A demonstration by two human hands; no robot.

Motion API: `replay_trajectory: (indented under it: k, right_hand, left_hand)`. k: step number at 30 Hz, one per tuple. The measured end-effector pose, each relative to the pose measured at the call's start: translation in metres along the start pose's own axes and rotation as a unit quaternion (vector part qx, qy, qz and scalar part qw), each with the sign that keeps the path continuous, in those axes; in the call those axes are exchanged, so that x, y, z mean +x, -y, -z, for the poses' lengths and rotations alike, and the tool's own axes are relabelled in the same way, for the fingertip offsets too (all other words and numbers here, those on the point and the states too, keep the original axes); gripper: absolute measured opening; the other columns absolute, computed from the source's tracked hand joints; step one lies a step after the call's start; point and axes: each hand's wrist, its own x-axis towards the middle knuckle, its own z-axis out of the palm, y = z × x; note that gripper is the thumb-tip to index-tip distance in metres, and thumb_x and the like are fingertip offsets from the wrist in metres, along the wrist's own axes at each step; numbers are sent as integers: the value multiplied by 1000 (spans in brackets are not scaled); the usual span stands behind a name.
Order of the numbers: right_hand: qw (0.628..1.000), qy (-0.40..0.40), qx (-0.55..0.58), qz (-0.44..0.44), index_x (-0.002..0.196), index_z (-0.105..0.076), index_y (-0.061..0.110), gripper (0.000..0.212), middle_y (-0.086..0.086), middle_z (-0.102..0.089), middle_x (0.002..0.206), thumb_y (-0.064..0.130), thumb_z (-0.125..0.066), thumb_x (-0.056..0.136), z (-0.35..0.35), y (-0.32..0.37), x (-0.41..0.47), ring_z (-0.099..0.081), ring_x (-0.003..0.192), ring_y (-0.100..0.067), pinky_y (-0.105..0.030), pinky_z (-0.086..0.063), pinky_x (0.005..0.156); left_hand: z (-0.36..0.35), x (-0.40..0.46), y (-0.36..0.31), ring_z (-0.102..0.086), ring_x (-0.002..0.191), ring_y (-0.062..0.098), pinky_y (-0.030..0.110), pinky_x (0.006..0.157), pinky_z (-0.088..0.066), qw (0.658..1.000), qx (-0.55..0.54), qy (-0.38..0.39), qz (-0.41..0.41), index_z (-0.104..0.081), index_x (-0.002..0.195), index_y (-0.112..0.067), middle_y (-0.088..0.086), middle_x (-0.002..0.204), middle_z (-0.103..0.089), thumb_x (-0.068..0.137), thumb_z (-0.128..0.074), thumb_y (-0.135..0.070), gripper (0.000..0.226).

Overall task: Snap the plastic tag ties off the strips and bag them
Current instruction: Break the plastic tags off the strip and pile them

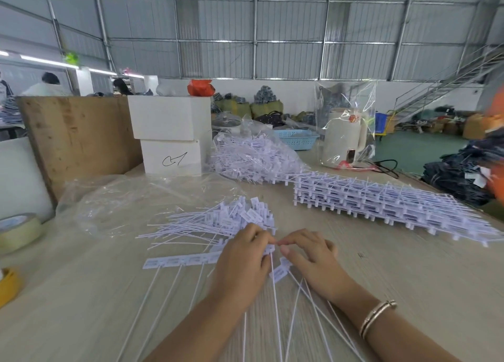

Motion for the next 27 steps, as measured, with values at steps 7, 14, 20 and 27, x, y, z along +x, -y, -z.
replay_trajectory:
  k: [7, 14, 20, 27]
  right_hand:
    - [999, -4, 34, 8, 80, -68, 28, 17, 22, -56, 99, 39, -56, 88, -8, 6, 1, -44, 107, 3, -31, -19, 96]
    - [971, -42, 222, -80, 70, -58, 22, 25, 8, -56, 72, 15, -51, 94, 0, -4, 5, -52, 74, -11, -37, -40, 82]
    - [976, 44, 203, -67, 71, -60, 26, 22, 13, -56, 65, 32, -56, 92, 0, 0, 1, -52, 68, 3, -21, -38, 82]
    - [973, 40, 226, -9, 79, -65, 20, 11, -3, -62, 74, 18, -61, 89, 0, -4, 3, -53, 64, -5, -13, -40, 61]
  left_hand:
    - [-2, 0, -7, -50, 99, 5, 10, 71, -29, 1000, -4, 8, -11, -52, 116, -22, -10, 112, -47, 88, -58, -22, 28]
    - [4, -3, 1, -47, 95, 6, 21, 78, -31, 999, 31, 34, 3, -47, 121, -29, -13, 112, -52, 84, -49, -20, 38]
    - [1, 0, 6, -48, 99, 10, 22, 80, -38, 997, 54, 43, 14, -52, 111, -25, -9, 110, -52, 92, -50, -24, 20]
    - [2, 1, 9, -55, 92, 5, 20, 66, -36, 999, 23, 35, 22, -62, 109, -32, -14, 103, -60, 94, -49, -33, 19]
